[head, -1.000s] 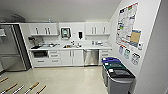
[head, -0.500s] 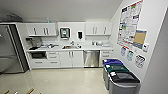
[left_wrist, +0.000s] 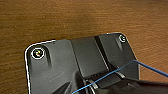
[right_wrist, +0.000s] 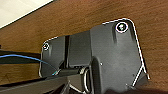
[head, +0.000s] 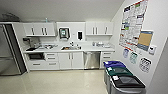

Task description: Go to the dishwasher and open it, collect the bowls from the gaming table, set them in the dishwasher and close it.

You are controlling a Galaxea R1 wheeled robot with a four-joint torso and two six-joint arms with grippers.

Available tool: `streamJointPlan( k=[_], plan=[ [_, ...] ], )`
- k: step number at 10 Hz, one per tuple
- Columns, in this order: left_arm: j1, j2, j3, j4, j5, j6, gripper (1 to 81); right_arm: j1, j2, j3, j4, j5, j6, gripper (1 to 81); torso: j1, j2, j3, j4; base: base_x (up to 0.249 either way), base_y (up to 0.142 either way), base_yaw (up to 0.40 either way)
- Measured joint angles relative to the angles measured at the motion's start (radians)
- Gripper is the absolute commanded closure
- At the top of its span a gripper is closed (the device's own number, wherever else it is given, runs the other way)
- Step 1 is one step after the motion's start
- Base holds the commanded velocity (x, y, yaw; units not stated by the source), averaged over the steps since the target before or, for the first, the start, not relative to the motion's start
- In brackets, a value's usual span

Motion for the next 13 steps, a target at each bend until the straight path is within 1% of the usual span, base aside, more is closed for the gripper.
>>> streamJointPlan(
  k=[5,13],
  plan=[
    [-0.001,-0.002,-0.001,0.0,-0.001,0.0,1.0,0.003,0.002,0.0,0.0,0.001,0.0,1.0,0.0,0.0,0.0,0.0,0.222,0.0,0.0],
    [0.0,-0.003,-0.002,0.0,-0.003,0.0,1.0,0.003,0.003,-0.001,0.0,0.002,0.0,1.0,0.001,0.0,0.0,0.0,0.184,0.0,0.0]
  ],
)
